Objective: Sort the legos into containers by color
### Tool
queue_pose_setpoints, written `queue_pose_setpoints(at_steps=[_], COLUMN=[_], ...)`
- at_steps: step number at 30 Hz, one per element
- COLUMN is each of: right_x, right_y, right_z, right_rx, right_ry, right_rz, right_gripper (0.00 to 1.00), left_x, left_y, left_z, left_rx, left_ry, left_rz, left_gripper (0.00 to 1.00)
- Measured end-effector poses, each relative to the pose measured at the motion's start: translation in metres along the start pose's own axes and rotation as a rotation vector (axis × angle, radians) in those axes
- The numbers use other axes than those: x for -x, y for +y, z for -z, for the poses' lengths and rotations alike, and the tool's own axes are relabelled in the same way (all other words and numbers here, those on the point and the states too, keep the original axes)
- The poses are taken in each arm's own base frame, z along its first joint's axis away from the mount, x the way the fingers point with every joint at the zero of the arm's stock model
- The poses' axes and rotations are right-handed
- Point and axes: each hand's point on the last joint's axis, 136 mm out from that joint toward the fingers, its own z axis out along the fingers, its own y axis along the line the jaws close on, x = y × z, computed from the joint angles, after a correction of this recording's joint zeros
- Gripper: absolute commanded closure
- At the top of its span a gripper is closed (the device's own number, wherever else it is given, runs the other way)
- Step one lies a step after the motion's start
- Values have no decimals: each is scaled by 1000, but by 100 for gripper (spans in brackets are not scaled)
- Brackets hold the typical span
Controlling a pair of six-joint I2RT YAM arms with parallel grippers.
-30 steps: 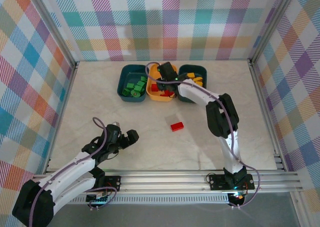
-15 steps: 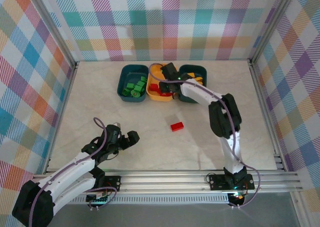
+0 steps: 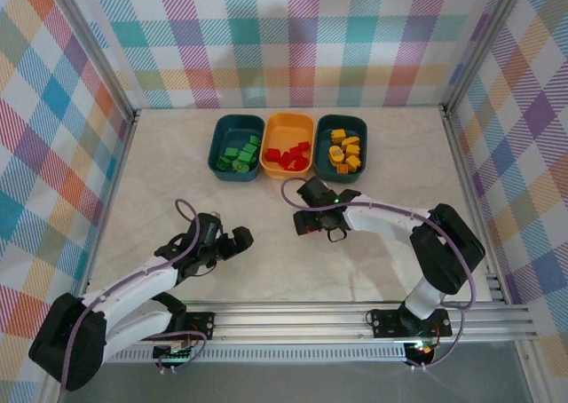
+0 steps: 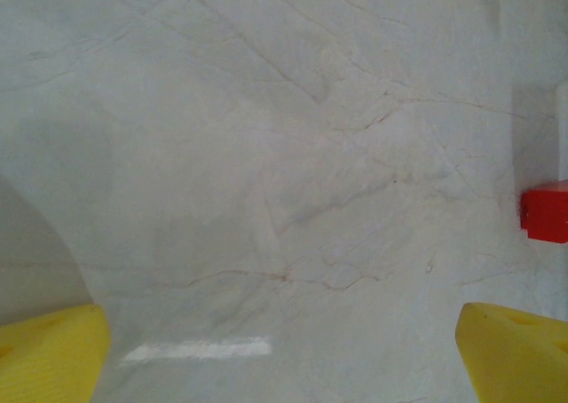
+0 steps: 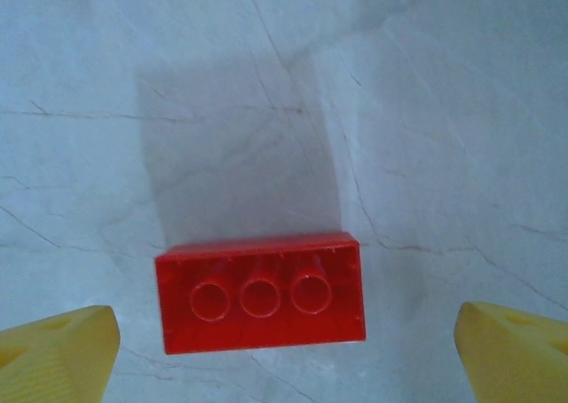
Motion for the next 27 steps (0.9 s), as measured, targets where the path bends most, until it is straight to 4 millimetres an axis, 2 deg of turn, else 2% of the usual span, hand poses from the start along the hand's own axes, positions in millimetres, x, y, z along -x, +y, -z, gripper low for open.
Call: queue_pose_setpoints(at_steps=[6,10,18,24,25,27], right_x=[-11,-20,-9,0,6,29], right_y=[8,10,7,7,8,15], right_z=[-17,-32,-33,-26,-22,-9], right_rx=[21,6,-25,-32,-28,-12], right_ry=[50,85,41,0,-15,-76], right_rz=[3,15,21,47,49,60], right_gripper=[7,14,43,46,46,46], left_x=[-4,-4,-3,-3,-3,-3], left_y=[-6,-7,-7,-6,-5,-5], left_z=[-9,-9,-9,-14,-14,-15], left_rx=[5,9,14,49,55,67], left_ry=[19,14,3,23,27,32], left_rz=[-21,-19,-16,-13,-13,-13], left_gripper=[0,0,0,0,0,0])
